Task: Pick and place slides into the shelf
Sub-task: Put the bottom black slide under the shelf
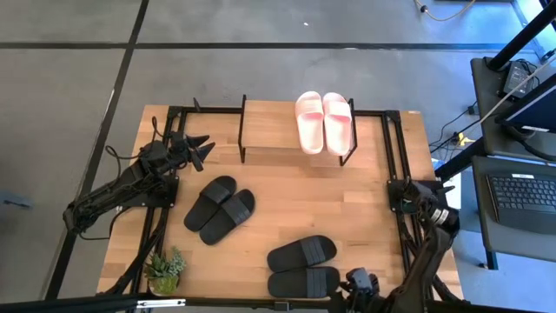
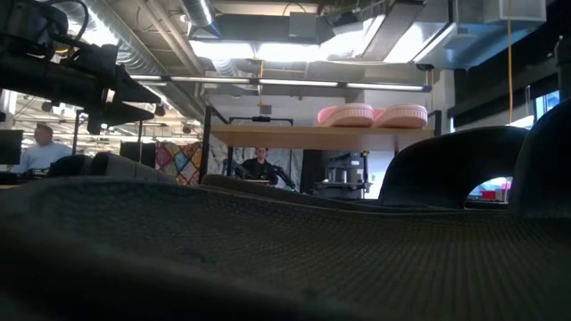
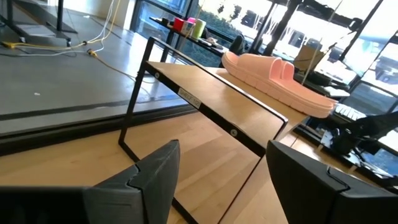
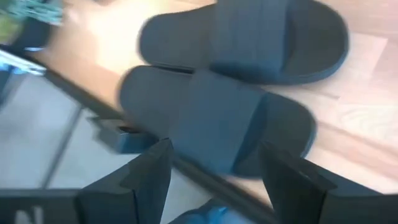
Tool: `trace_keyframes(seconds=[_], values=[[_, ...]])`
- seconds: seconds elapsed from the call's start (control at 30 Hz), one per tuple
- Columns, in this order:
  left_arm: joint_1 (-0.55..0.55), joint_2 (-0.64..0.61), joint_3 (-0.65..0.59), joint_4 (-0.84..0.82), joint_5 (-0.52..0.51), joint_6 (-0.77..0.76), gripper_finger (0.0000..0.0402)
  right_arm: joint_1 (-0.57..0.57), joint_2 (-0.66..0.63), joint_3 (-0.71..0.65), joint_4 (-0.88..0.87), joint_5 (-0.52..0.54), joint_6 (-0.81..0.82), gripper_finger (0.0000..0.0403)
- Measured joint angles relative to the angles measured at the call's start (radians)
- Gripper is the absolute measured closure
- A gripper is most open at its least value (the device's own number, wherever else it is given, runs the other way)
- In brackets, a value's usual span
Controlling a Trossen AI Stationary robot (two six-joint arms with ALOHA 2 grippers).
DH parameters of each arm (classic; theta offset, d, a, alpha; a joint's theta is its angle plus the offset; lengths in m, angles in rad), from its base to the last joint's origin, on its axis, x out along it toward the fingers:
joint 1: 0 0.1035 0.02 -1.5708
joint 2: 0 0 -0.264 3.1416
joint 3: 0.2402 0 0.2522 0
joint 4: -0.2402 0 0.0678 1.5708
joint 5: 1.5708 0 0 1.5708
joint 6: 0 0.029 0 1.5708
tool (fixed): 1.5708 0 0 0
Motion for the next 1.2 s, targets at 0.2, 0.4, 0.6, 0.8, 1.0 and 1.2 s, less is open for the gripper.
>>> trace_keyframes(seconds=[0.2,0.4,0.6,0.8,1.0,1.2], values=[[0.0,0.0,0.0,0.0,0.0,0.0,0.0172,-0.006,0.054,0.0,-0.001,0.0,0.0,0.0169],[0.0,0.0,0.0,0.0,0.0,0.0,0.0172,-0.006,0.055,-0.009,0.013,0.001,0.003,0.0169],[0.0,0.0,0.0,-0.001,0.0,-0.002,0.0172,-0.009,0.037,-0.178,0.314,0.008,0.005,0.0169],[0.0,0.0,0.0,-0.003,0.0,-0.005,0.0172,-0.01,-0.001,-0.376,0.63,0.066,0.001,0.0169],[0.0,0.0,0.0,-0.003,0.0,-0.027,0.0172,-0.01,-0.03,-0.479,0.718,0.113,-0.004,0.0169],[0.0,0.0,0.0,-0.005,0.0,-0.027,0.0172,-0.01,-0.035,-0.598,0.972,0.184,-0.023,0.0169]])
